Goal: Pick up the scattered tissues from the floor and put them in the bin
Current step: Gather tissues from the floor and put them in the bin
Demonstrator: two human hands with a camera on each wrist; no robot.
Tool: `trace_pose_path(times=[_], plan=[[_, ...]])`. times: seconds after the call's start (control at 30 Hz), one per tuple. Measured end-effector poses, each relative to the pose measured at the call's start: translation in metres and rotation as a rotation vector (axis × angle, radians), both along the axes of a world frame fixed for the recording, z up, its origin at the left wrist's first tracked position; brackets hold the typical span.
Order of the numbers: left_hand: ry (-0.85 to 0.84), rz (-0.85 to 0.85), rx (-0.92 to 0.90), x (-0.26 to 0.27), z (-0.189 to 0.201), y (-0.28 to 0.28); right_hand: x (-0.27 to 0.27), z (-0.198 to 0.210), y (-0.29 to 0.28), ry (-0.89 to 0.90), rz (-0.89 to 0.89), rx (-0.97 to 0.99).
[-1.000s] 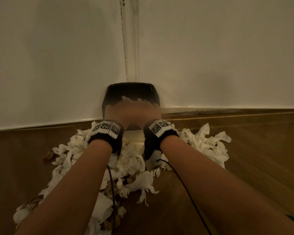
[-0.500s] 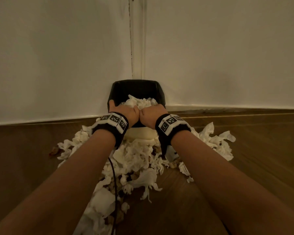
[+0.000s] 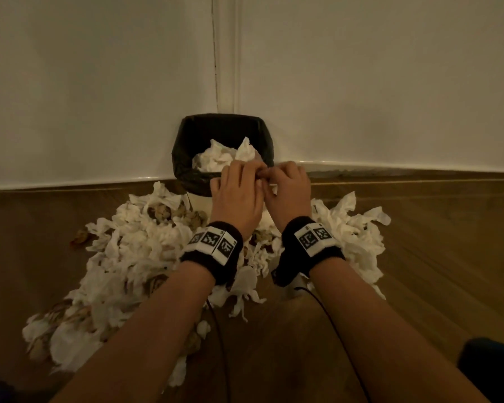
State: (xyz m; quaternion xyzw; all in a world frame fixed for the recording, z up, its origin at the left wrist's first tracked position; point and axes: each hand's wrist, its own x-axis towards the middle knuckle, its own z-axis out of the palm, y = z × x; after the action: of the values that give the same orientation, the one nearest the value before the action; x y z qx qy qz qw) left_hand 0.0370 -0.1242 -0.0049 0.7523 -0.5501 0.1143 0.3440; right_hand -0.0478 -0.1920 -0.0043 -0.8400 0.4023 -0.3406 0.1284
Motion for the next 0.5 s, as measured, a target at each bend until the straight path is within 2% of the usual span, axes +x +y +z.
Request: trace_pose_path(times=[0.1,0.2,0.27,0.33,0.43,0.5], plan=[[0.13,-0.17,0.056,-0.005,-0.015,0.011,-0.027,-0.024,0.002,0.033,-0.086,0.084],[0.275,-0.256,0.396,-0.007,-0.042,0.021,-0.053,-0.051,0.007,0.042,-0.137,0.197],[0.255,-0.284,0.659,-0.009,-0.063,0.029,-0.064,-0.067,0.013,0.044,-0.145,0.297],[0.218,-0.284,0.825,-0.011,-0.082,0.036,-0.067,-0.081,0.022,0.053,-0.122,0.426],[0.157,-0.206,0.907,-0.014,-0.105,0.051,-0.065,-0.099,0.037,0.107,-0.069,0.576],[0.123,-0.113,0.859,-0.021,-0.119,0.064,-0.061,-0.109,0.046,0.149,-0.048,0.618]])
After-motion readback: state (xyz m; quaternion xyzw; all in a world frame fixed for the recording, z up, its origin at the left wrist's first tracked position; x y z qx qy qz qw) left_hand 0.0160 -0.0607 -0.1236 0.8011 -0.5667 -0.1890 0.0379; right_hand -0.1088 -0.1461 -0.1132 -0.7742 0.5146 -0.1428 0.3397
